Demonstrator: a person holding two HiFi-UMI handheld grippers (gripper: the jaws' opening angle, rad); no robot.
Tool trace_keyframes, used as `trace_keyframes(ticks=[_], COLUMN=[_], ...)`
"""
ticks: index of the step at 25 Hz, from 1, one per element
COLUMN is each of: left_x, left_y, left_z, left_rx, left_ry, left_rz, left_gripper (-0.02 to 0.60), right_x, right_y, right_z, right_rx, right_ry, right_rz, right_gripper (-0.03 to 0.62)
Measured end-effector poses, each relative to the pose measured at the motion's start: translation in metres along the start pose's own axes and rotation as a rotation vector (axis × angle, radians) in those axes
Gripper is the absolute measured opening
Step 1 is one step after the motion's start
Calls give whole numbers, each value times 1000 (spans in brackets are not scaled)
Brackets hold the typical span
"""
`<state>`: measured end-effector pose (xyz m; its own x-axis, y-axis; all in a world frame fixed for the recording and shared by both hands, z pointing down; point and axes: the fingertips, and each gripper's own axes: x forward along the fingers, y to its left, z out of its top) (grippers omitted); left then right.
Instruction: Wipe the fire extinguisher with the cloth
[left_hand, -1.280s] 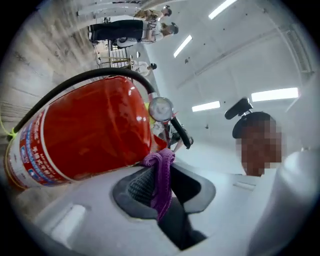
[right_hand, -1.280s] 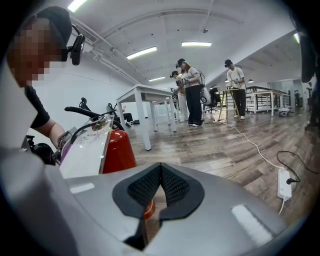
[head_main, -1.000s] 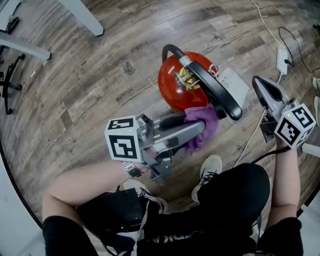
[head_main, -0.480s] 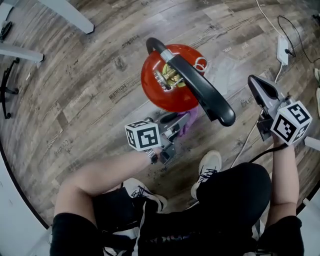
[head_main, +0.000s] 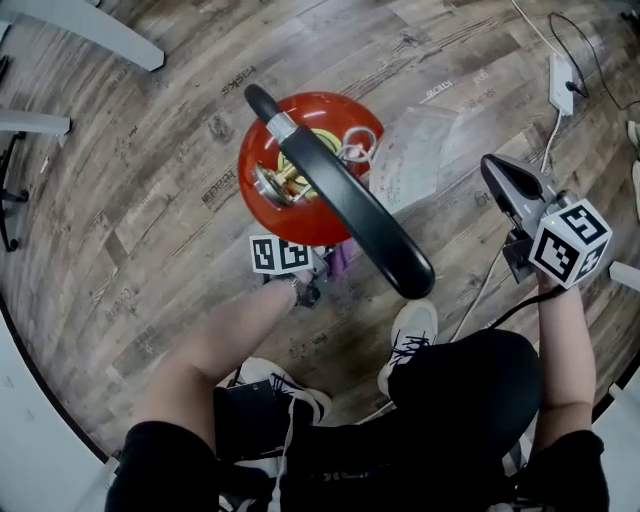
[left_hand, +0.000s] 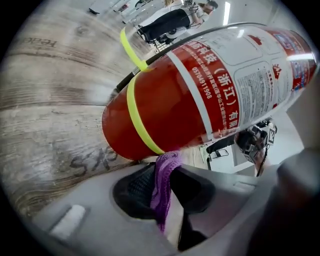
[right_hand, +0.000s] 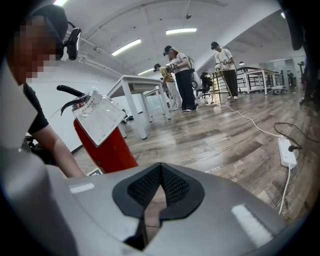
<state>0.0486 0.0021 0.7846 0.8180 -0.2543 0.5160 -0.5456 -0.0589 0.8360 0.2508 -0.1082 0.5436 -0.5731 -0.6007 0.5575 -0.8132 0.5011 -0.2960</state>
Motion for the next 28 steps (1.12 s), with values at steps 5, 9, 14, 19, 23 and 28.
trace_keyframes(ticks=[5, 9, 14, 19, 23, 28], left_x=[-6, -25, -81, -150, -195, -248], left_y=[-27, -88, -172, -240, -275, -311], left_z=[3, 19, 46, 68, 85, 114], left_rx=[-71, -83, -12, 70, 128, 163], left_ry=[-18, -12, -12, -63, -127, -247], left_rz=[-116, -318, -502, -661, -731, -809], left_gripper=[74, 75, 75, 77, 77, 77], right_x=[0, 0, -5, -13, -22, -42], right_y=[-3, 4, 14, 23, 33, 51], right_z=[1, 9, 21, 36, 54, 100], right_rx=[12, 7, -16, -19, -3, 15], right_ry=[-8, -25, -41, -67, -105, -182], right_rz=[-2, -3, -5, -3, 10, 47], right_gripper=[5, 5, 5, 5, 5, 5])
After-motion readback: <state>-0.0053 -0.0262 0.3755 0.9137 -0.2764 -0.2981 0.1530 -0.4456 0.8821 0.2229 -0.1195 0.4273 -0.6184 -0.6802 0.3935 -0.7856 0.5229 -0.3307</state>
